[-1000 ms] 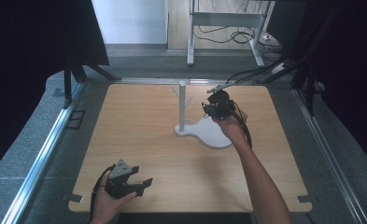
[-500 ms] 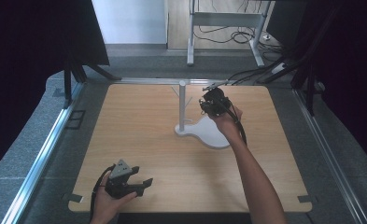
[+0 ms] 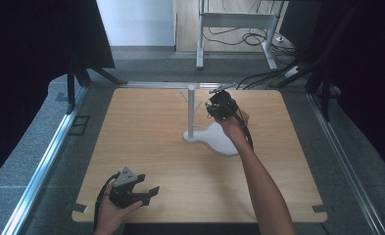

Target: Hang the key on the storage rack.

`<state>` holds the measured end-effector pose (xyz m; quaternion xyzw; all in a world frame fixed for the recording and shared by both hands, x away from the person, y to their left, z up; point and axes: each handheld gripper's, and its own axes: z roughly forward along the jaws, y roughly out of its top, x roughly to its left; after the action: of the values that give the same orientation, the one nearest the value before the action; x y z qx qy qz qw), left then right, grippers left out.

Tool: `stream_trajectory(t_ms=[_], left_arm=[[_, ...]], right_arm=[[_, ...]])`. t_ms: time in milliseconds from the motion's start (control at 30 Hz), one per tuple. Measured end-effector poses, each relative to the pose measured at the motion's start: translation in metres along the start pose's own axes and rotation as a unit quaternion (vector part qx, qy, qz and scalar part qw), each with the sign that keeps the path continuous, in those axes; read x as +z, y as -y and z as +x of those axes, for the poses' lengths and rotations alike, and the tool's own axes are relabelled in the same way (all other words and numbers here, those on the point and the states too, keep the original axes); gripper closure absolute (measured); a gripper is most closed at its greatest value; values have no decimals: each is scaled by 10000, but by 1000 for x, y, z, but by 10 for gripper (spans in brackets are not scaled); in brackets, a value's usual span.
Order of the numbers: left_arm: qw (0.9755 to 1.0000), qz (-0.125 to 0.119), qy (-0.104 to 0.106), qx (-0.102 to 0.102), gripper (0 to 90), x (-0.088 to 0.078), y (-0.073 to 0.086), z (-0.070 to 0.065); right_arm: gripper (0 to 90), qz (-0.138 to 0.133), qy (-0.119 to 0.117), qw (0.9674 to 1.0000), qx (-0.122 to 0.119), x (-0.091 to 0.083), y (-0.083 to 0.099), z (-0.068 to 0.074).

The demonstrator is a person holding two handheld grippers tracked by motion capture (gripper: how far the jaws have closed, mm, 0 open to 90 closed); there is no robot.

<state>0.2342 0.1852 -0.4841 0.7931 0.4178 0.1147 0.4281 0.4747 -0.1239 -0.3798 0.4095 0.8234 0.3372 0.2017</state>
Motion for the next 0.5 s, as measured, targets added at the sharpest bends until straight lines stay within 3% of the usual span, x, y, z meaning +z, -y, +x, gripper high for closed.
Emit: stream_trajectory(t_ms=[500], left_arm=[[10000, -15, -1, 12, 271, -2, -1, 0]], right_arm=[[848, -54, 66, 9999, -57, 6, -13, 3]])
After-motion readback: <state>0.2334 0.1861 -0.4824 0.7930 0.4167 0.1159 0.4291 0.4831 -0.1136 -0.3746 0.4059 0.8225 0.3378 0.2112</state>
